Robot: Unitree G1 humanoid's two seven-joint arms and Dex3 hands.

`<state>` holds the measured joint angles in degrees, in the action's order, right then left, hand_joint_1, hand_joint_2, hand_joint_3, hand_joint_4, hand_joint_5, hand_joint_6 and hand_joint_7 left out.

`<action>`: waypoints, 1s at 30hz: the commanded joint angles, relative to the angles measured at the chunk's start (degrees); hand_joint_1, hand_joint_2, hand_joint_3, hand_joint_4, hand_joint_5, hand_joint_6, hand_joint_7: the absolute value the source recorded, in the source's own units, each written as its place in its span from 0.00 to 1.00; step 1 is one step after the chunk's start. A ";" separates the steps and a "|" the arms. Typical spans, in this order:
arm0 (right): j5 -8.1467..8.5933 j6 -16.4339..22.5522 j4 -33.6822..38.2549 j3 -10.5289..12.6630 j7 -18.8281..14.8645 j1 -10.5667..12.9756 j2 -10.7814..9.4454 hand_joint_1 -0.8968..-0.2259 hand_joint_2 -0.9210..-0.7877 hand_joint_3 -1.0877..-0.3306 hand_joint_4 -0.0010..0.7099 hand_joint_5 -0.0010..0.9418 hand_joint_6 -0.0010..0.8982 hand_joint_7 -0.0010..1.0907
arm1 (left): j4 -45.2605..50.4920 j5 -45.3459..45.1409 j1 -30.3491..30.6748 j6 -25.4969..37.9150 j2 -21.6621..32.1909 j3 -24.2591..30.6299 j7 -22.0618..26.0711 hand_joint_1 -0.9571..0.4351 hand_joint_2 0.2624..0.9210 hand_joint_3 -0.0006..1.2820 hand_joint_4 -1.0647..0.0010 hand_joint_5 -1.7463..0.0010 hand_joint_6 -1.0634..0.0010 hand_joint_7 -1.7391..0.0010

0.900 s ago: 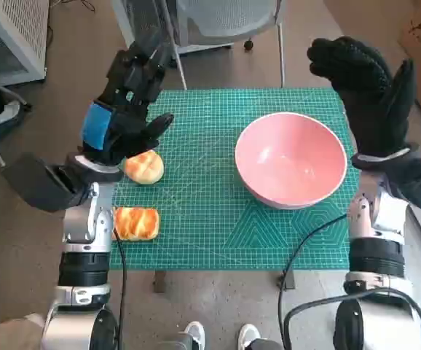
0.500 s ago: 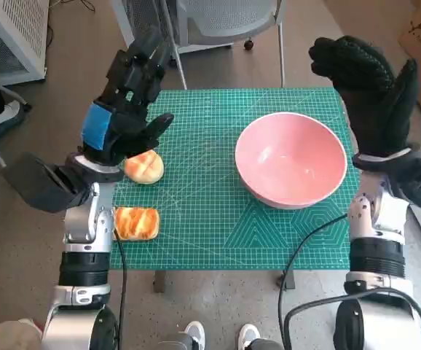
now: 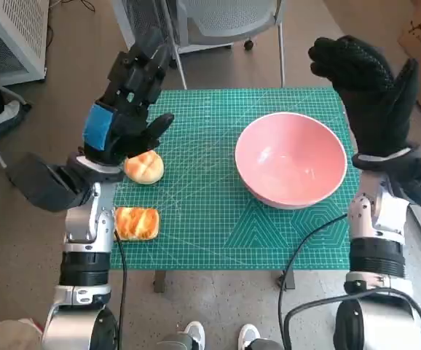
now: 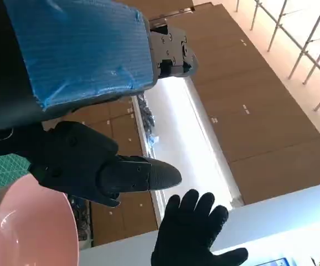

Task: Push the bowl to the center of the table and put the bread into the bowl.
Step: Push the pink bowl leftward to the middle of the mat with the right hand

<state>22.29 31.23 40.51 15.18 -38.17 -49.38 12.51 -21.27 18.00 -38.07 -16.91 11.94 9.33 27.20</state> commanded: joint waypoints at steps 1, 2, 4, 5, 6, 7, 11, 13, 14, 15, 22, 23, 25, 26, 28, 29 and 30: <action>-0.43 -0.69 -0.16 -0.27 0.51 1.40 0.04 0.36 0.00 0.69 0.44 0.00 0.49 0.00 | -0.09 -0.44 -0.61 -0.22 0.04 -0.22 0.02 0.32 0.92 0.26 0.99 1.00 1.00 0.77; -0.44 -0.67 -0.19 -0.26 0.54 1.43 0.05 0.36 0.00 0.69 0.44 0.00 0.49 0.00 | -0.08 -0.45 -0.60 -0.19 0.06 -0.23 0.02 0.32 0.92 0.26 0.99 1.00 1.00 0.77; -0.48 -0.59 -0.08 -0.24 0.59 1.43 0.11 0.36 0.00 0.69 0.44 0.00 0.49 0.00 | -0.08 -0.46 -0.59 -0.16 0.12 -0.23 0.05 0.32 0.92 0.26 0.99 1.00 1.00 0.77; -0.54 -0.51 -0.02 -0.23 0.63 1.44 0.16 0.36 0.00 0.69 0.44 0.00 0.49 0.00 | -0.12 -0.45 -0.61 -0.15 0.15 -0.22 0.09 0.32 0.92 0.26 0.99 1.00 1.00 0.77; -0.60 -0.38 0.18 -0.16 0.65 1.41 0.28 0.36 0.00 0.69 0.44 0.00 0.49 0.00 | -0.16 -0.44 -0.62 -0.12 0.18 -0.22 0.12 0.32 0.92 0.26 0.99 1.00 1.00 0.77; -0.63 -0.30 0.31 -0.12 0.66 1.40 0.36 0.36 0.00 0.69 0.44 0.00 0.49 0.00 | -0.17 -0.44 -0.62 -0.10 0.20 -0.22 0.14 0.32 0.92 0.26 0.99 1.00 1.00 0.77; -0.72 0.39 1.84 0.45 0.66 1.25 1.08 0.36 0.00 0.69 0.44 0.00 0.48 0.00 | 0.05 -0.46 -0.49 0.00 0.25 -0.23 0.12 0.32 0.92 0.26 0.98 0.99 1.00 0.77; -0.75 0.99 3.93 1.03 0.56 0.75 1.82 0.37 0.00 0.68 0.43 0.00 0.48 0.00 | 0.18 -0.45 -0.40 0.04 0.31 -0.22 0.13 0.31 0.92 0.26 0.98 0.99 1.00 0.77; -0.74 1.17 4.45 1.15 0.52 0.61 1.97 0.37 0.00 0.68 0.43 0.00 0.47 0.00 | 0.24 -0.45 -0.36 0.06 0.32 -0.23 0.13 0.31 0.92 0.26 0.98 0.99 1.00 0.77; -0.77 1.53 5.90 1.45 0.46 0.20 2.39 0.37 0.00 0.68 0.43 0.00 0.47 0.00 | 0.29 -0.42 -0.32 0.08 0.36 -0.20 0.16 0.31 0.92 0.26 0.98 0.99 1.00 0.77; -1.71 2.74 19.75 4.18 3.53 -3.55 5.94 0.37 0.00 0.63 0.40 0.00 0.44 0.00 | 0.72 -0.15 -0.14 0.42 0.66 0.02 0.26 0.31 0.92 0.26 0.98 1.00 1.00 0.77; -2.08 2.81 21.29 4.37 4.46 -3.93 6.22 0.37 0.00 0.63 0.40 0.00 0.43 0.00 | 0.81 -0.12 -0.10 0.48 0.68 0.04 0.25 0.31 0.92 0.26 0.98 1.00 1.00 0.77; -3.13 2.83 24.13 4.56 6.89 -4.41 6.77 0.38 0.00 0.61 0.39 0.00 0.43 0.00 | 0.95 -0.09 -0.02 0.51 0.72 0.06 0.21 0.31 0.92 0.26 0.98 1.00 1.00 0.77; -3.72 2.58 25.45 4.59 8.41 -4.59 7.06 0.38 0.00 0.59 0.39 0.00 0.43 0.00 | 0.95 -0.09 0.02 0.48 0.73 0.07 0.21 0.31 0.92 0.26 0.98 1.00 1.00 0.77; -4.89 2.06 27.64 4.53 11.30 -4.76 7.47 0.38 0.00 0.57 0.37 0.00 0.42 0.00 | 0.97 -0.08 0.07 0.47 0.74 0.07 0.18 0.31 0.92 0.26 0.98 1.00 1.00 0.77; -5.40 1.84 28.50 4.44 12.59 -4.78 7.62 0.38 0.00 0.56 0.36 0.00 0.41 0.00 | 0.99 -0.07 0.09 0.48 0.73 0.07 0.16 0.31 0.92 0.26 0.98 1.00 1.00 0.77; -6.01 1.37 29.37 4.30 14.11 -4.68 7.78 0.38 0.00 0.55 0.35 0.00 0.41 0.00 | 1.01 -0.07 0.11 0.49 0.72 0.08 0.13 0.31 0.92 0.26 0.98 1.00 1.00 0.77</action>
<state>18.27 34.23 66.22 19.56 -28.20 -54.50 19.93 -21.18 18.02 -38.05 -16.71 12.34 9.35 27.31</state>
